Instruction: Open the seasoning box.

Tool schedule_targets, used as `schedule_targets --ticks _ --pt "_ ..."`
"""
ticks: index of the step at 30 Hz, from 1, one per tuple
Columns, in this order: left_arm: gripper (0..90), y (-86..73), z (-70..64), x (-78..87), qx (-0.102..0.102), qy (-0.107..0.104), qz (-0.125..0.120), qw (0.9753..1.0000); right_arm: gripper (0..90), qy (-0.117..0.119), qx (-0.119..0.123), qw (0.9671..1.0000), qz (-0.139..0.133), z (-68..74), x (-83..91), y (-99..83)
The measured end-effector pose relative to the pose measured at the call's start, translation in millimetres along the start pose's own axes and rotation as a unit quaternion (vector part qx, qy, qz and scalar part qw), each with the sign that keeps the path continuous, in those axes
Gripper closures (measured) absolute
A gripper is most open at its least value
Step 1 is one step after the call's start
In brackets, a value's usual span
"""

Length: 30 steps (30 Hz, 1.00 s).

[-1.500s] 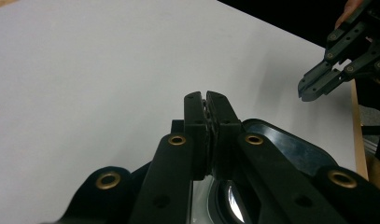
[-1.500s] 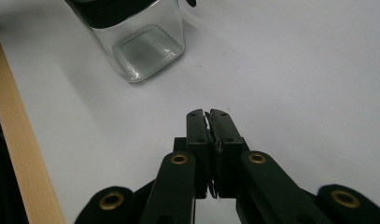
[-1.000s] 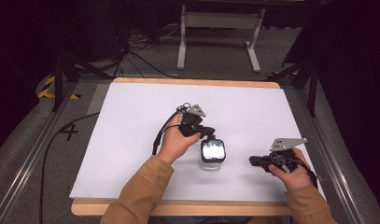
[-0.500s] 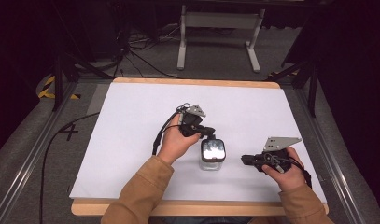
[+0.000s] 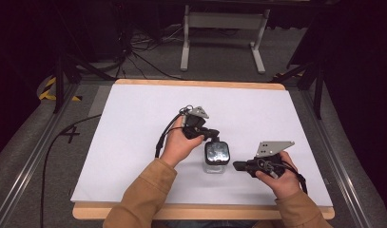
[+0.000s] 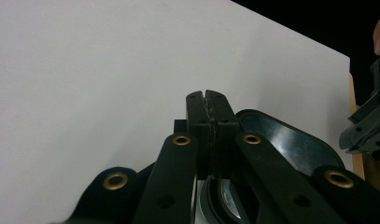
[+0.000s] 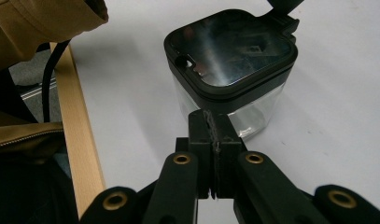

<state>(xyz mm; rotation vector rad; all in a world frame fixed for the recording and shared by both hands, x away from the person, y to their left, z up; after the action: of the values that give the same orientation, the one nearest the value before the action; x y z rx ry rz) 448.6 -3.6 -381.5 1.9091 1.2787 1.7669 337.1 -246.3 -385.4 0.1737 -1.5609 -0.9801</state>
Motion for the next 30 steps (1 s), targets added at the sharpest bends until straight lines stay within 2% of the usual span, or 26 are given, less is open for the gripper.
schedule_targets --ticks 13,21,24,25,26,29,30 --pt "89.7 -0.1 0.0 -1.5 0.001 0.002 -0.005 1.0000 89.3 0.007 -0.001 1.0000 0.002 3.9 -12.3 4.8" --pt "89.7 -0.3 -0.2 -1.1 0.009 -0.003 -0.004 0.9999 89.4 0.001 -0.010 0.9998 -0.014 3.0 -13.2 6.1" --pt "89.3 0.5 -1.6 -0.3 0.008 0.004 0.000 1.0000 89.5 -0.001 -0.008 0.9998 -0.020 3.1 -12.6 6.6" --pt "88.2 1.2 -3.1 1.3 0.006 0.004 0.001 1.0000 89.5 -0.001 -0.009 0.9997 -0.021 3.4 -12.3 7.0" --pt "86.8 2.4 -7.0 6.6 0.004 0.001 -0.014 0.9999 89.6 -0.003 -0.008 0.9997 -0.024 3.2 -11.6 7.7" --pt "83.8 4.0 -16.1 26.7 -0.007 0.004 -0.027 0.9996 89.6 -0.002 -0.007 0.9996 -0.028 2.8 -10.2 9.0" --pt "83.2 4.0 -16.1 26.7 -0.007 0.004 -0.027 0.9996 89.6 -0.002 -0.007 0.9996 -0.028 2.8 -10.2 9.0"
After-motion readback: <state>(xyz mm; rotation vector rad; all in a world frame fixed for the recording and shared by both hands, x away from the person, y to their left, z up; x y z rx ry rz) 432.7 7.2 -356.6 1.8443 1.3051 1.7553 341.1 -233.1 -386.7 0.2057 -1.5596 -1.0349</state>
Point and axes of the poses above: each handheld gripper's, and its own axes: x roughly backward along the jaws, y roughly out of its top, z roughly to its left, the point moved 1 cm from there along -x, roughly forward along the jaws, and after that the axes turned 10 degrees about z, right-handed, at the moved point
